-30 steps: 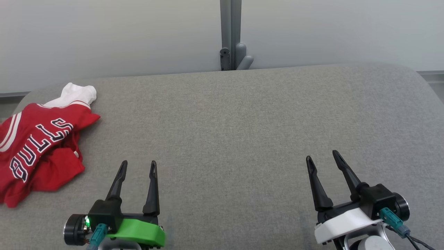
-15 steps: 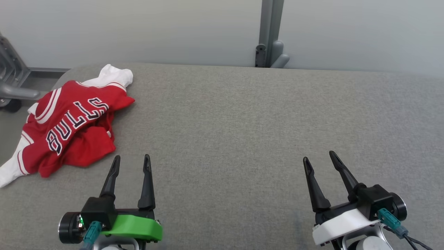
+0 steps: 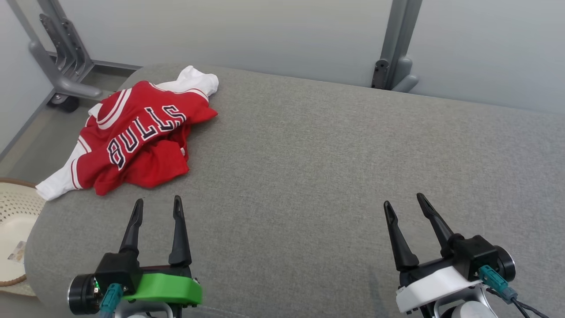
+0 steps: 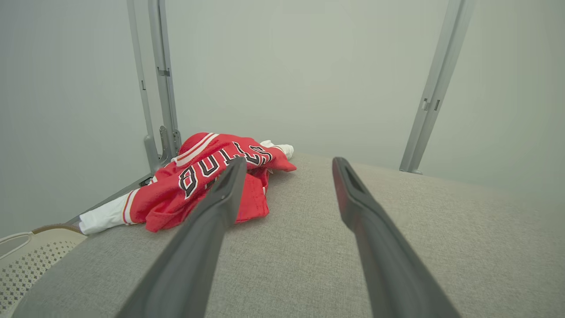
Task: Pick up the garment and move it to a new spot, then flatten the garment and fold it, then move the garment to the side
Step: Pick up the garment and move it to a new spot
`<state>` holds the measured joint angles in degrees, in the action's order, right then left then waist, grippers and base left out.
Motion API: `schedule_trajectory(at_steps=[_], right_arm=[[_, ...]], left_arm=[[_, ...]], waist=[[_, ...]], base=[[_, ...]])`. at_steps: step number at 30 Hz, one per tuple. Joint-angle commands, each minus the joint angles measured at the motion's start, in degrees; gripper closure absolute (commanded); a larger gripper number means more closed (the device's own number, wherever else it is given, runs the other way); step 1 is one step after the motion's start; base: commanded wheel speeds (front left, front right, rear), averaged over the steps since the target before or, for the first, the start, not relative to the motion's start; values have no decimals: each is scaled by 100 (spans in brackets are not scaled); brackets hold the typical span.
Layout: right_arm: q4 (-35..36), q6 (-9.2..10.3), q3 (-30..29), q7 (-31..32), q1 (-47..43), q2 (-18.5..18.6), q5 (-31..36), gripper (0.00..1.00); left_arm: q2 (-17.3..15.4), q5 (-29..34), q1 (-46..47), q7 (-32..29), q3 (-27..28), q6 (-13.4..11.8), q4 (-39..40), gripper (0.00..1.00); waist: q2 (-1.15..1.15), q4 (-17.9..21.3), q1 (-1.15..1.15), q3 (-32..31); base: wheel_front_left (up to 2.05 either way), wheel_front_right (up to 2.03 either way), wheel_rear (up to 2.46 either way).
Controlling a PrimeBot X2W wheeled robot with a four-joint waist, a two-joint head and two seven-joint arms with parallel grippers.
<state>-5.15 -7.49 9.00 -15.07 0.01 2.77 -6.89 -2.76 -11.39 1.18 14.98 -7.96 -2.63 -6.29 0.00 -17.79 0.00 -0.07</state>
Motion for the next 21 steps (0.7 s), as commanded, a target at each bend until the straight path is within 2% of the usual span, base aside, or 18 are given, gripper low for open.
schedule_trajectory(at_steps=[1,11,21], right_arm=[[-11,0,-2,-26,-24,21,-20,0],[-27,0,79,-26,-68,23,-11,0],[-61,0,136,-26,-76,22,42,0]], left_arm=[[-22,-11,-51,20,18,-41,13,0],[-23,7,-92,21,88,-103,21,0],[-23,-97,-37,21,118,-194,16,0]], waist=[[0,-130,0,-9],[0,-305,0,-55],[0,-320,0,26]], base=[[0,0,0],[0,0,0],[0,0,0]])
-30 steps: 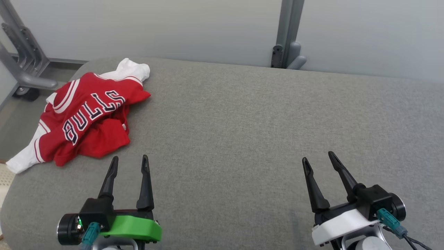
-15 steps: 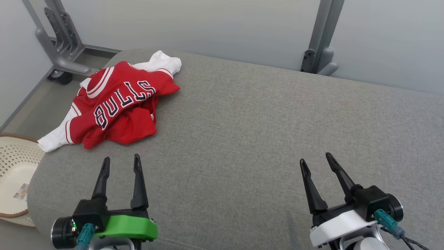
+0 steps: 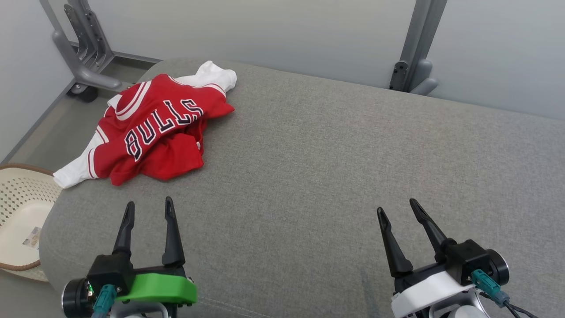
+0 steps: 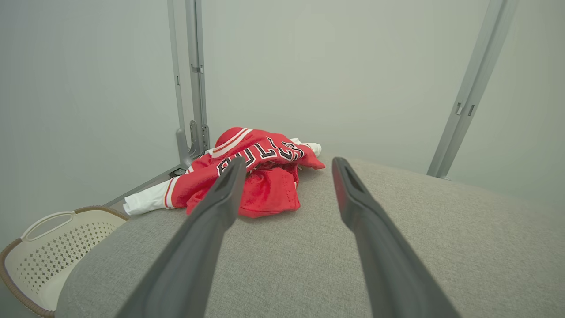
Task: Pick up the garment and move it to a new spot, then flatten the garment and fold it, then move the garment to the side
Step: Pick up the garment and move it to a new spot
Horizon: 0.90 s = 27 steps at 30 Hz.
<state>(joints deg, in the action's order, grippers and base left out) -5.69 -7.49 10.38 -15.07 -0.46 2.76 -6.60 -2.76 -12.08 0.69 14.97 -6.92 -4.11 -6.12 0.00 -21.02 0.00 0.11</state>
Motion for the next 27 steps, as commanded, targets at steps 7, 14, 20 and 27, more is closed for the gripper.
schedule_trajectory(at_steps=[7,14,20,27], right_arm=[[-1,0,-44,-26,163,35,210,0],[36,0,-7,-26,402,233,237,0],[65,0,-39,-26,560,412,250,0],[160,0,-148,-26,788,514,248,0]], left_arm=[[-23,-138,641,22,102,-52,-67,0],[-23,-250,1703,22,307,-85,-488,0],[-32,-117,2823,21,656,-39,-1317,0],[-254,-351,4118,-55,1016,113,-2564,0]], waist=[[0,88,0,428],[0,277,0,990],[0,458,0,1424],[0,630,0,1973]], base=[[0,0,0],[0,0,0],[0,0,0],[0,0,0]])
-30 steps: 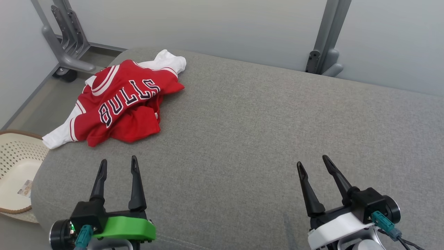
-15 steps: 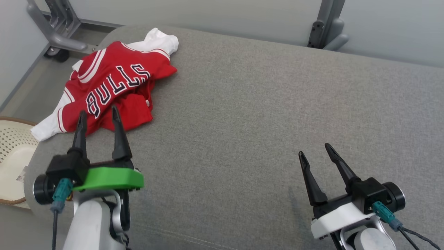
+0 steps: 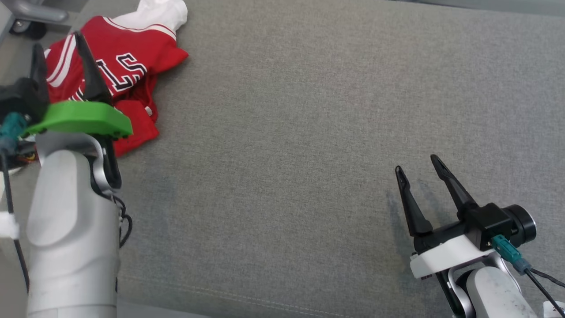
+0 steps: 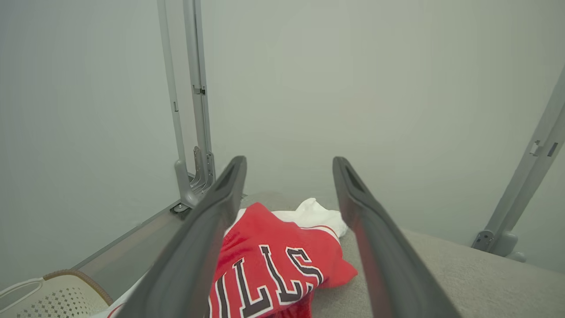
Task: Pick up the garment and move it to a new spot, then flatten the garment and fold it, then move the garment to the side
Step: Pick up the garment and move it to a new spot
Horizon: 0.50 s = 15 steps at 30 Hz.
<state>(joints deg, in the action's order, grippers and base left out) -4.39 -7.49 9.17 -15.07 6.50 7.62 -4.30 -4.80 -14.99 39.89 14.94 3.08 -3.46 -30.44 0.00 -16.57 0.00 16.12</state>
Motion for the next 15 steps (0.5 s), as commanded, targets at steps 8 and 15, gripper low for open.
schedule_trajectory(at_steps=[8,15], right_arm=[[99,0,-54,-26,333,105,26,0],[154,0,-64,-26,614,208,-5,0]], left_arm=[[-371,-354,1444,-972,113,233,-1412,0],[-730,-402,2414,-1700,140,66,-2402,0]], waist=[[0,300,0,927],[0,438,0,1440]], base=[[0,0,0],[0,0,0]])
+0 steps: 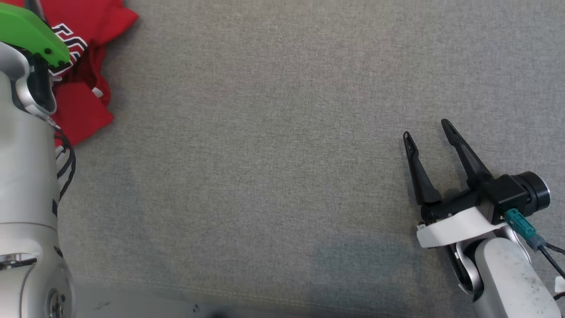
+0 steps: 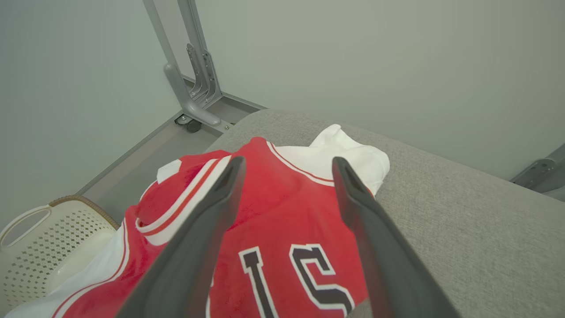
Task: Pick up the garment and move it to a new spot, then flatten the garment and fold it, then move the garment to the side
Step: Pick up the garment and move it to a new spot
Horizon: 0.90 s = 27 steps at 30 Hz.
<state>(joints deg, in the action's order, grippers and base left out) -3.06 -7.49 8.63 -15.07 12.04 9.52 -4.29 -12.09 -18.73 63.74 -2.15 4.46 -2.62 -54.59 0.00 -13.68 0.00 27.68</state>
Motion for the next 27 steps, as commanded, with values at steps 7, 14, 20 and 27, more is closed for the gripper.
schedule_trajectory(at_steps=[7,14,20,27], right_arm=[[25,1,-55,-18,191,52,-43,0],[-28,4,-65,-12,225,17,-72,0],[-39,4,-48,-9,309,-5,-106,0],[-85,4,-26,-7,328,7,-120,0]], left_arm=[[-225,-146,589,-663,7,59,-833,0],[-315,-132,856,-1196,-129,134,-1386,0],[-346,-123,815,-1301,-207,172,-1607,0],[-348,-185,700,-725,-204,256,-1580,100]], waist=[[0,270,0,564],[0,331,0,690],[0,355,0,769],[0,335,0,711]], base=[[0,0,0],[0,0,0],[0,0,0],[0,0,0]])
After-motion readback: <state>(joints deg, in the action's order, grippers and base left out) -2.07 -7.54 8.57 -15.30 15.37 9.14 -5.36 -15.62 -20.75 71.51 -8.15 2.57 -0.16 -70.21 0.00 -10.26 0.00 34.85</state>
